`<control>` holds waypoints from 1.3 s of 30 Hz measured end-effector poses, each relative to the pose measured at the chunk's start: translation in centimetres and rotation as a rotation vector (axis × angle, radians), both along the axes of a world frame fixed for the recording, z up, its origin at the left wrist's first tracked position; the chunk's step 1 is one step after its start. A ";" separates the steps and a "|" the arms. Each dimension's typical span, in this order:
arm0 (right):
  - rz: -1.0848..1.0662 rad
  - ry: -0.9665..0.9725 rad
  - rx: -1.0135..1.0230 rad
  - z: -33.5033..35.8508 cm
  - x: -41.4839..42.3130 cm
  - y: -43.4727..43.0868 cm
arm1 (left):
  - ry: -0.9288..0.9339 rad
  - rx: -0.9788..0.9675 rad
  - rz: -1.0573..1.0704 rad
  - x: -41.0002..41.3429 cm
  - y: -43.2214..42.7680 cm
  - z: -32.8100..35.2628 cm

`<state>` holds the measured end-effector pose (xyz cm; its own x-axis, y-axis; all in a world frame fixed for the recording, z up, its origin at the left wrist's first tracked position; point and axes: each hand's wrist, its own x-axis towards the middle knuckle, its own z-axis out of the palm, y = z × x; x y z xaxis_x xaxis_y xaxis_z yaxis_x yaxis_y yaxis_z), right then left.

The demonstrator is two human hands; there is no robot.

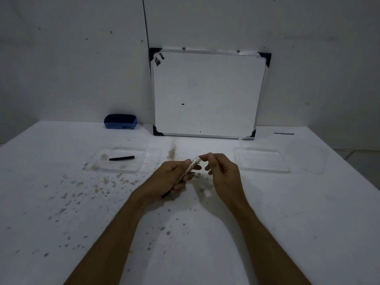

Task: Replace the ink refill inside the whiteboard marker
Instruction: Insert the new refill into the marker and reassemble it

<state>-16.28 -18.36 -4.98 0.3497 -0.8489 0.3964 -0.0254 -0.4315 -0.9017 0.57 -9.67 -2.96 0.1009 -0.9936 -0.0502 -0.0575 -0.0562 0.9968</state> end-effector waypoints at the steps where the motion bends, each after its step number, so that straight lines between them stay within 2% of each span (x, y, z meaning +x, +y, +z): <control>1: -0.030 0.028 -0.019 -0.2 0.1 -0.3 | 0.008 0.008 0.021 0.3 0.0 -0.1; 3: -0.049 0.158 -0.015 -0.6 0.3 -1.1 | 0.041 -0.009 0.071 0.7 -0.1 -0.4; 5: 0.010 0.367 -0.014 -1.0 0.7 -1.6 | 0.075 -0.046 0.122 0.9 -0.1 -0.6; 7: 0.055 0.537 -0.116 -1.7 1.2 -1.6 | 0.098 -0.066 0.168 1.2 -0.2 -0.8; 9: 0.058 0.582 -0.200 -2.1 1.4 -1.7 | 0.127 -0.062 0.197 1.4 -0.4 -1.0; 11: 0.059 0.580 -0.196 -2.2 1.2 -1.8 | 0.138 -0.052 0.217 1.4 -0.6 -1.1; 15: 0.081 0.594 -0.206 -2.1 0.9 -1.9 | 0.049 -0.035 0.249 1.2 -0.7 -1.0; 19: 0.080 0.546 -0.212 -2.1 0.9 -2.1 | 0.075 -0.032 0.252 1.0 -0.8 -0.9; 21: 0.046 0.428 -0.180 -1.8 0.8 -2.2 | 0.026 -0.047 0.248 0.9 -0.9 -0.8; 25: 0.042 0.139 0.054 -0.6 -0.2 -2.6 | -0.133 -0.090 0.220 0.8 -0.7 -0.6; 30: 0.035 -0.168 0.321 0.4 -1.0 -2.3 | -0.194 -0.096 0.118 0.0 -0.3 -0.3; 32: 0.057 -0.204 0.331 0.5 -0.9 -2.0 | -0.227 -0.096 0.103 -0.3 -0.2 -0.2; 39: 0.091 -0.122 0.256 0.8 -0.8 -1.1 | -0.252 -0.072 0.049 -0.3 0.1 0.1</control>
<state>-17.12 -19.49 -4.22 0.3922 -0.8939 0.2170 0.1179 -0.1851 -0.9756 0.31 -9.59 -2.81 0.1491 -0.9874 0.0527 -0.3031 0.0051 0.9530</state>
